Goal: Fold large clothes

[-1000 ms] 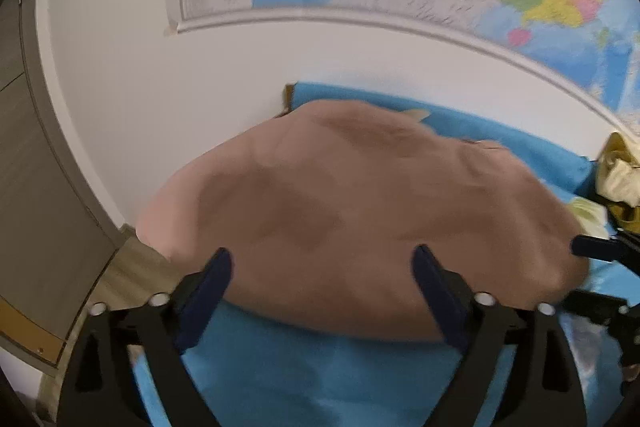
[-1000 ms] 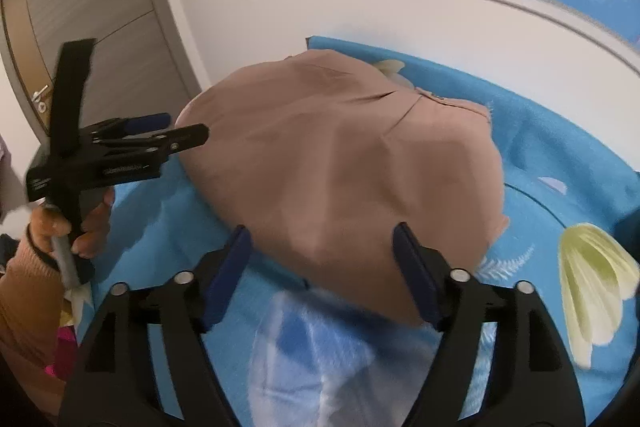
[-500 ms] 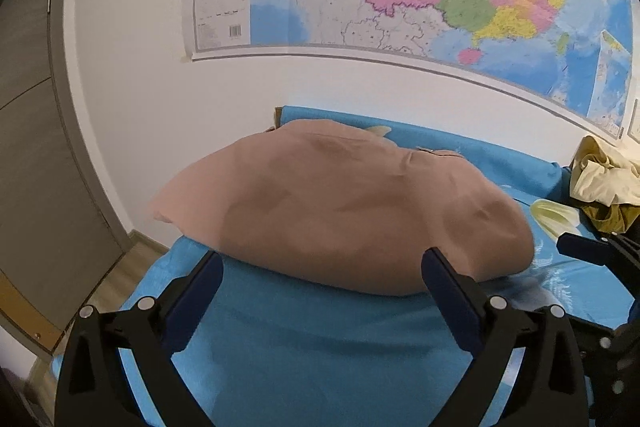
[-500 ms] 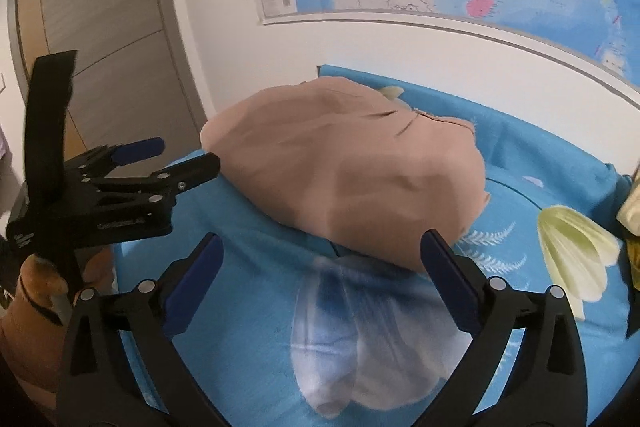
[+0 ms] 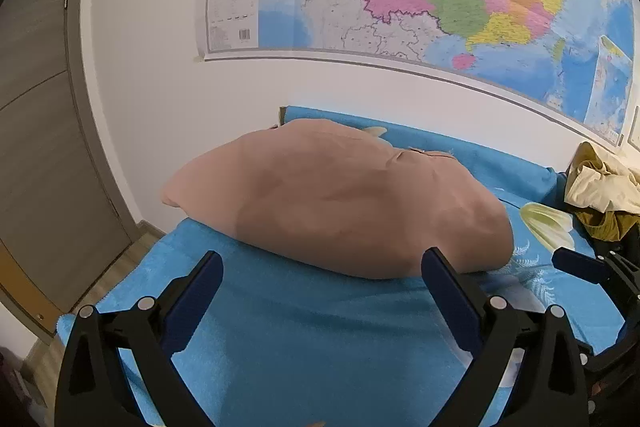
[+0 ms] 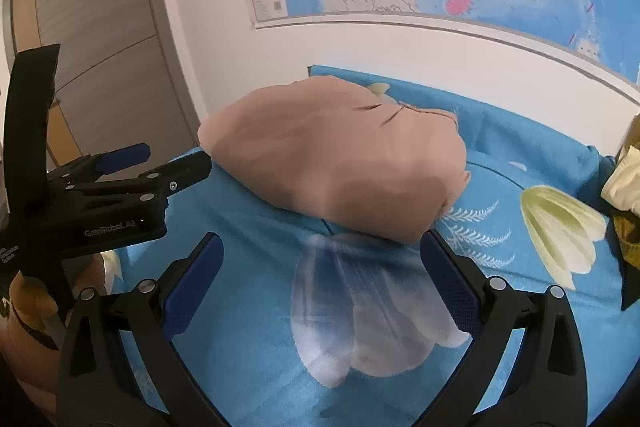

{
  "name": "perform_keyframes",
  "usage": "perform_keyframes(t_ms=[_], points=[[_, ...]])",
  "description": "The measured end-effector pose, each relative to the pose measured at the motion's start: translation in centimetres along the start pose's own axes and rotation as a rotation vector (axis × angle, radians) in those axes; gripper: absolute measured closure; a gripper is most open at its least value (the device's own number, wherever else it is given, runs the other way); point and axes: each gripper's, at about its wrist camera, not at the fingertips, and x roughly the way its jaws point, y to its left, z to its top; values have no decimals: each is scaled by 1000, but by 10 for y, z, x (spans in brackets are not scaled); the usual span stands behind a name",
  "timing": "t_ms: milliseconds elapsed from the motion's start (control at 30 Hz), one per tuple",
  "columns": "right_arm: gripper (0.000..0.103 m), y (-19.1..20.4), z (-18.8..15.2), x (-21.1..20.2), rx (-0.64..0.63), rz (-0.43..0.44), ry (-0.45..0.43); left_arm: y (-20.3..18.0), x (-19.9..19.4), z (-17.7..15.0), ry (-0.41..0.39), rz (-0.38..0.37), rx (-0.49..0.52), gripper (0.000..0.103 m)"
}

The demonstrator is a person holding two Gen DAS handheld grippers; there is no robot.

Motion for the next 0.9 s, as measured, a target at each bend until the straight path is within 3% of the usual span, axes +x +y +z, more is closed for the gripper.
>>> perform_keyframes(t_ms=[900], points=[[6, -7, -12, -9, 34, -2, -4, -16, -15, -10, 0, 35, 20, 7]])
